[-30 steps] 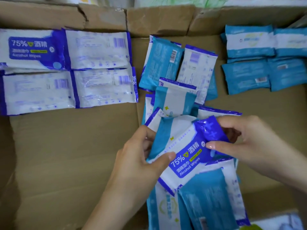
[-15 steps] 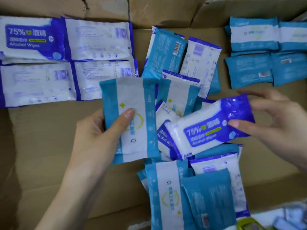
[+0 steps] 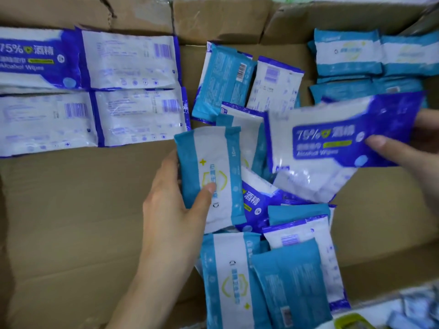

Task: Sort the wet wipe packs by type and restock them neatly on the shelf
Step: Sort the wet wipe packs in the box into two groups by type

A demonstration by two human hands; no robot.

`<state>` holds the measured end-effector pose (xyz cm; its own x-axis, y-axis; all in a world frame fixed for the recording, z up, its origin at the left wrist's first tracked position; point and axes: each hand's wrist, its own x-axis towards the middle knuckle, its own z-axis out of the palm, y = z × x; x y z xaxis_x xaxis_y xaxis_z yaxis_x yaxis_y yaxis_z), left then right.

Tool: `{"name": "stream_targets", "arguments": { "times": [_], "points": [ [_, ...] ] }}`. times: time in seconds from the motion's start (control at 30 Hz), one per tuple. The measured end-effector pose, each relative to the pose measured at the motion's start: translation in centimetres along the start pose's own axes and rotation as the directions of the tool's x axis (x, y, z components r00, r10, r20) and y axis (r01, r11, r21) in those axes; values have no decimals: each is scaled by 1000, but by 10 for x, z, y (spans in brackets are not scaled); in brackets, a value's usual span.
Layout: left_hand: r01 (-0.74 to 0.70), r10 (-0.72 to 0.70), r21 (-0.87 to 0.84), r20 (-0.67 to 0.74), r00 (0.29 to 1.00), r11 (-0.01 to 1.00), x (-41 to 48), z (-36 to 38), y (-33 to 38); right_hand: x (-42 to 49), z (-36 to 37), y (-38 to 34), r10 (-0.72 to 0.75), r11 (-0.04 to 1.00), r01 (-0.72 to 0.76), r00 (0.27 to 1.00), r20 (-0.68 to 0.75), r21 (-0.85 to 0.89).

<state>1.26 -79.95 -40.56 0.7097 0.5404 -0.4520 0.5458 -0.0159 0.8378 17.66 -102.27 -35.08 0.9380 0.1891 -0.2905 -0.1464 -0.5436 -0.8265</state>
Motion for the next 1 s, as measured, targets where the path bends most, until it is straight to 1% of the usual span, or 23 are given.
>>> {"name": "stream_targets", "arguments": {
  "times": [0.07, 0.13, 0.2, 0.23, 0.3, 0.37, 0.4, 0.43, 0.47, 0.5, 0.53, 0.57, 0.6, 0.63, 0.7, 0.77, 0.8, 0.87, 0.93, 1.0],
  "points": [
    [-33, 31, 68, 29, 999, 997, 1, 2, 0, 3, -11, -6, 50, 998, -48, 996, -68, 32],
    [-104, 96, 138, 65, 993, 985, 1, 7, 3, 8, -16, -11, 89, 992, -77, 987, -136, 96],
    [-161, 148, 202, 78, 986, 966, -1, 13, 5, 9, -20, -12, 146, 951, -95, 977, -153, 294],
    [-174, 162, 223, 72, 984, 959, -2, 16, 7, 10, -16, -14, 167, 927, -100, 973, -160, 361],
    [-180, 178, 246, 27, 984, 952, -2, 17, 10, 14, -1, -21, 213, 895, -114, 959, -188, 432],
    [-182, 191, 219, -19, 981, 959, -1, 15, 15, 12, 17, -32, 194, 864, -62, 957, -216, 500],
    [-165, 172, 150, -36, 984, 975, 0, 12, 19, 11, 24, -33, 184, 841, -48, 962, -202, 539],
    [-123, 123, 9, -30, 992, 992, 1, 10, 25, 7, 37, -37, 195, 817, -66, 966, -167, 574],
    [-53, 55, -183, 6, 998, 982, 4, 7, 31, 3, 48, -39, 209, 797, -95, 970, -125, 596],
    [37, -12, -384, 66, 998, 923, 7, 5, 35, -3, 63, -45, 237, 772, -133, 967, -88, 621],
    [137, -74, -541, 137, 988, 830, 11, 3, 38, -8, 76, -48, 242, 750, -154, 969, -50, 643],
    [202, -113, -647, 177, 978, 735, 15, -1, 40, -13, 90, -53, 254, 728, -187, 967, -7, 660],
    [219, -145, -696, 166, 976, 684, 19, -6, 41, -16, 103, -57, 260, 721, -214, 965, 29, 659],
    [201, -172, -713, 114, 978, 671, 23, -13, 42, -19, 115, -63, 267, 714, -243, 961, 66, 657],
    [119, -214, -697, -51, 976, 708, 30, -32, 36, -18, 134, -67, 259, 743, -279, 958, 124, 608],
    [48, -225, -649, -193, 955, 760, 38, -61, 22, -9, 149, -70, 230, 811, -261, 965, 125, 523],
    [19, -222, -611, -258, 940, 791, 42, -78, 15, -3, 155, -72, 199, 841, -235, 972, 124, 488],
    [-20, -205, -506, -384, 900, 862, 47, -115, 1, 6, 168, -77, 164, 877, -224, 971, 174, 424],
    [-25, -163, -372, -465, 870, 928, 57, -149, -11, 12, 185, -80, 145, 923, -217, 961, 235, 318],
    [-12, -93, -216, -467, 879, 976, 73, -176, -19, 14, 203, -79, 146, 939, -227, 944, 296, 259]
  ]
}}
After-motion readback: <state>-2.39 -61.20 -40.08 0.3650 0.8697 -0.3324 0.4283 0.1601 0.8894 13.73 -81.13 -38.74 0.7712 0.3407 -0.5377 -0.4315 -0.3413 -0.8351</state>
